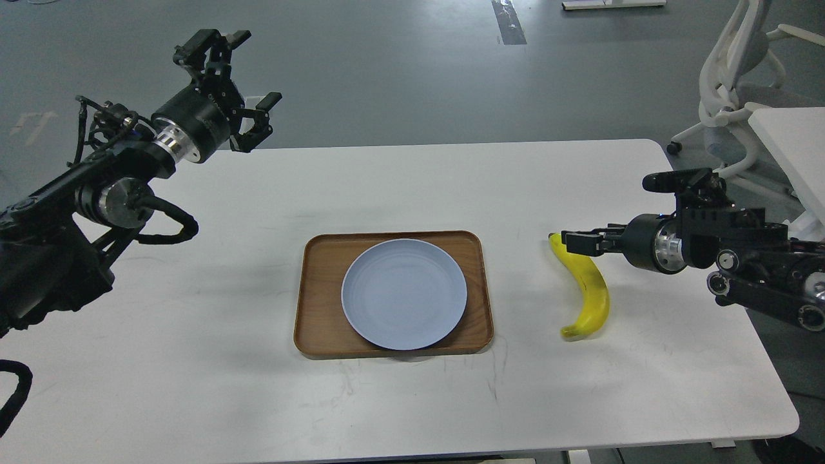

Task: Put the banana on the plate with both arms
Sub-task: 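Lower the right gripper onto the yellow banana and grasp it, then lift the banana with the right gripper and carry it over the plate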

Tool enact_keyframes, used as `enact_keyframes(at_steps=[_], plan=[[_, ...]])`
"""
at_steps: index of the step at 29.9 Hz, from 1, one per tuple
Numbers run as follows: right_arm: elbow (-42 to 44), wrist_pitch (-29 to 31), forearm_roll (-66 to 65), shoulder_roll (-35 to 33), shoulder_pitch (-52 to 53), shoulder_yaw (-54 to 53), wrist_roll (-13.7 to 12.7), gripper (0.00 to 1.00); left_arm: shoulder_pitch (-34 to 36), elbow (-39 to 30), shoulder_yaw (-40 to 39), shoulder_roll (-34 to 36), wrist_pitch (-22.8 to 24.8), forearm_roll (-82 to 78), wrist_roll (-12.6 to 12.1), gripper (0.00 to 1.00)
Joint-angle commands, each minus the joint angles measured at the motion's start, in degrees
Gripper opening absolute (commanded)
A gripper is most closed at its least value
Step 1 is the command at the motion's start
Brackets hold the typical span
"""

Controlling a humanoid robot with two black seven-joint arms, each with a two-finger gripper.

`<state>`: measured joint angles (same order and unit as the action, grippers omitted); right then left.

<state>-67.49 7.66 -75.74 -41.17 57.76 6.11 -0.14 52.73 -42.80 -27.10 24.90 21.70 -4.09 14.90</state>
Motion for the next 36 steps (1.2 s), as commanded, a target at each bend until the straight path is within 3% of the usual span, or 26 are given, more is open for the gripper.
enact_keyframes(at_steps=[1, 5, 7, 10, 14, 19, 21, 29, 36], plan=[[0.86, -0.01, -0.28, 0.91, -1.16, 0.66, -0.04, 0.86, -0.88, 0.08, -0.05, -0.47, 0.01, 0.05, 0.39, 0.98], [1.22, -0.01, -0.37, 1.36, -3.09, 0.75, -0.04, 0.82, -1.23, 0.79, 0.03, -0.47, 0.01, -0.04, 0.57, 0.98], [1.48, -0.01, -0.37, 2.32, -4.58, 0.75, -0.04, 0.60, -1.41, 1.40, 0.12, -0.47, 0.01, -0.04, 0.57, 0.98], [1.48, -0.01, -0.46, 3.11, -5.47, 1.18, 0.05, 0.38, -1.49, 1.58, 0.47, -0.38, 0.01, -0.39, 0.66, 0.98], [1.66, -0.01, -0.54, 3.90, -4.68, 2.42, 0.14, 0.23, -1.58, 1.84, 0.82, 0.06, 0.01, -0.74, 0.57, 0.98], [1.57, -0.01, 0.16, 3.91, 0.41, 1.98, 0.84, 0.15, -2.19, 2.19, 0.91, -0.03, 0.01, -0.92, 0.57, 0.98], [0.60, 0.07, 0.68, 3.99, 3.05, 1.71, 2.33, 0.13, -2.28, 2.19, 0.91, -0.38, 0.01, -1.01, 0.57, 0.98], [-2.12, 1.04, 1.92, 11.62, 14.90, 7.93, 11.55, 0.13, -2.11, 2.19, 1.00, -0.47, 0.01, -1.01, 0.48, 0.98], [1.30, 1.04, 1.74, 22.18, 18.70, 15.42, 12.36, 0.13, -2.37, 2.19, 1.00, 0.23, 0.10, -1.01, 0.57, 0.98]])
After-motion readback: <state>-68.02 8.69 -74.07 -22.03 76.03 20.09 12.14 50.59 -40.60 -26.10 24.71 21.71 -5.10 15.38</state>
